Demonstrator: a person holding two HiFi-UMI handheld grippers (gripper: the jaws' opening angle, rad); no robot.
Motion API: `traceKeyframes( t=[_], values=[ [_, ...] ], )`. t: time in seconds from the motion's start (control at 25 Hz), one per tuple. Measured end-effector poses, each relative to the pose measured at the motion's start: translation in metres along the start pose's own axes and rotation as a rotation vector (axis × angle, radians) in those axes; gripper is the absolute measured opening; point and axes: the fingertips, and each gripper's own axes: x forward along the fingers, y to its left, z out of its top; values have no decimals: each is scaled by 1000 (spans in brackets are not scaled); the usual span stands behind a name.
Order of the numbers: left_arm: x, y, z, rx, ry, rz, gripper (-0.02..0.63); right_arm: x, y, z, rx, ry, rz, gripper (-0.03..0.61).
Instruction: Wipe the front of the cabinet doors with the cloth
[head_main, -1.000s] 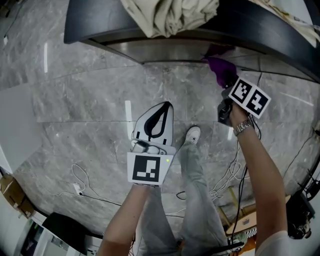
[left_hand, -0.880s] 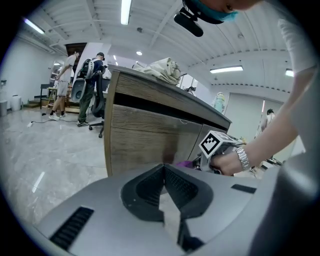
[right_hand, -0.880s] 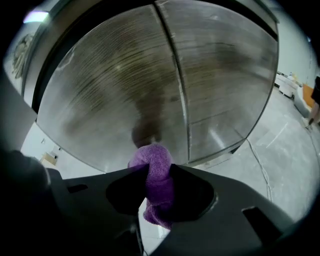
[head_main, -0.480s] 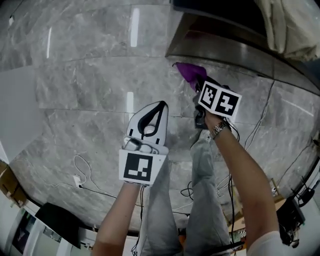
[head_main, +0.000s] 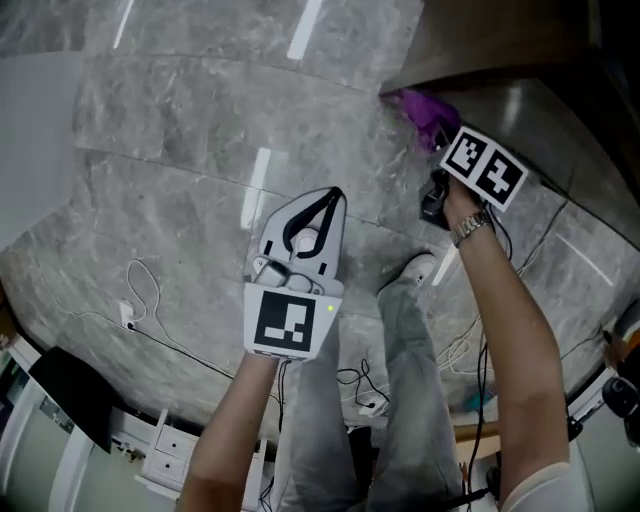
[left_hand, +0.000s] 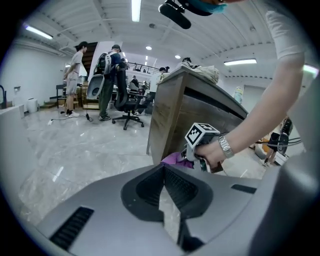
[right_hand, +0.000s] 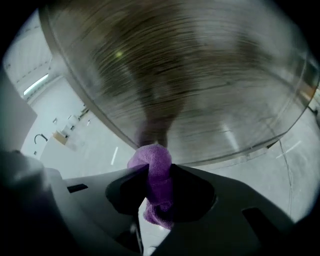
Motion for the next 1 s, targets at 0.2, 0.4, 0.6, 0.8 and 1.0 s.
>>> traceKeyframes(
  t=[0.2,0.4,0.6,0.8,1.0],
  values=[
    [11,-23,-4,-13,1,24,6,-9,-51,21,58,-34,-60,118],
    [45,-78,12,-1,-15,-6,6,-24,-116,30,24,-13,-91,118],
    [82,-155,21,28,-9,-89,6,-45,-198,36,58,-9,-137,118],
    [108,-211,20,46,-1,-176,6,-63,-270,43,118,-27,-194,118],
    [116,-232,21,39,-5,-222,6,-84,-309,40,172,-60,-246,118]
  ],
)
